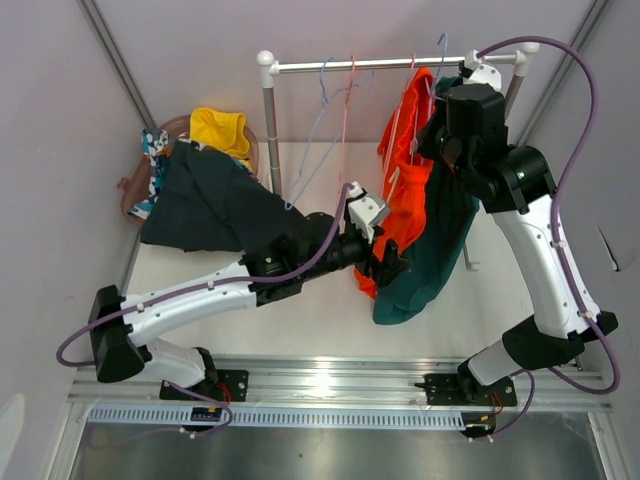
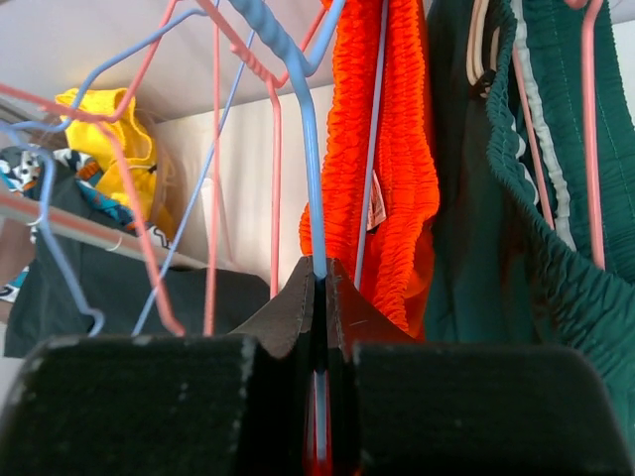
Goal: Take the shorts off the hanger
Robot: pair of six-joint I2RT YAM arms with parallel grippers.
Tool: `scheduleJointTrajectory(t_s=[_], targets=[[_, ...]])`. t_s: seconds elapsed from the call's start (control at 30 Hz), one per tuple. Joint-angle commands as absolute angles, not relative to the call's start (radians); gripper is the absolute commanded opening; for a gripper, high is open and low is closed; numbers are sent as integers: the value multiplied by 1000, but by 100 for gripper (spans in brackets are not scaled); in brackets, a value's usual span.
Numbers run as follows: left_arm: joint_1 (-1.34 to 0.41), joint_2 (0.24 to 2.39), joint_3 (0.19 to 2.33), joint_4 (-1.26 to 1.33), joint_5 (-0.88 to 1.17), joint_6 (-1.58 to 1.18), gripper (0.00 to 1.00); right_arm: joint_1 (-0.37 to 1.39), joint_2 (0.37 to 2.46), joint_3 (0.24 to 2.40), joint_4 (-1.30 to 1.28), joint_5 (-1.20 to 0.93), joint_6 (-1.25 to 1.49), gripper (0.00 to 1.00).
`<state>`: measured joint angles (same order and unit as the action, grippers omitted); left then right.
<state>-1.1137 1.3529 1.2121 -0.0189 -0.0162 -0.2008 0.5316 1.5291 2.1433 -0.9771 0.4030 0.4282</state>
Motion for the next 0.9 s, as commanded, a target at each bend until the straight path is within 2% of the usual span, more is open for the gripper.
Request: scheduleJointTrajectory(t_s=[0.0, 0.03, 0.07, 0.13, 0.17, 0.2, 0.23, 0.27, 0.3, 0.33, 0.5, 0.7, 0.8, 0.87], targets=[[-1129, 1390, 1269, 103, -55, -186, 98, 538, 1448, 2186, -928, 449, 457, 0], [-1131, 1403, 1279, 121, -58, -186, 96, 538, 1444, 2184, -934, 451, 459, 0], [-1131, 1431, 1279, 130, -58, -187, 88, 538, 1434, 2180, -937, 453, 463, 0], [-1131, 1459, 1310, 152, -60, -187, 79, 538, 1428, 2177, -949, 457, 468, 0], [-1132, 1472, 1305, 156, -61, -192, 68, 538, 1422, 2172, -953, 459, 471, 0], [-1132, 1495, 1325, 161, -61, -195, 61, 540, 1416, 2169, -957, 460, 475, 0], [-1135, 1505, 1330, 161, -66, -195, 49, 538, 1411, 2168, -962, 462, 479, 0], [-1138, 1512, 1324, 160, -72, -193, 18, 537, 1408, 2163, -963, 460, 482, 0], [-1140, 1520, 1341, 160, -75, -195, 6, 538, 1401, 2160, -963, 459, 485, 0], [-1146, 1522, 1339, 156, -78, -193, 0, 537, 1399, 2160, -968, 459, 489, 0], [-1189, 1471, 1275, 158, -87, -169, 0, 512, 1404, 2161, -957, 436, 483, 0], [-1296, 1329, 994, 215, -147, -204, 0, 427, 1469, 2241, -965, 361, 463, 0], [-1369, 1252, 789, 264, -187, -255, 0, 404, 1522, 2315, -991, 336, 454, 0], [-1400, 1238, 743, 265, -216, -294, 0, 399, 1542, 2342, -1000, 327, 454, 0]])
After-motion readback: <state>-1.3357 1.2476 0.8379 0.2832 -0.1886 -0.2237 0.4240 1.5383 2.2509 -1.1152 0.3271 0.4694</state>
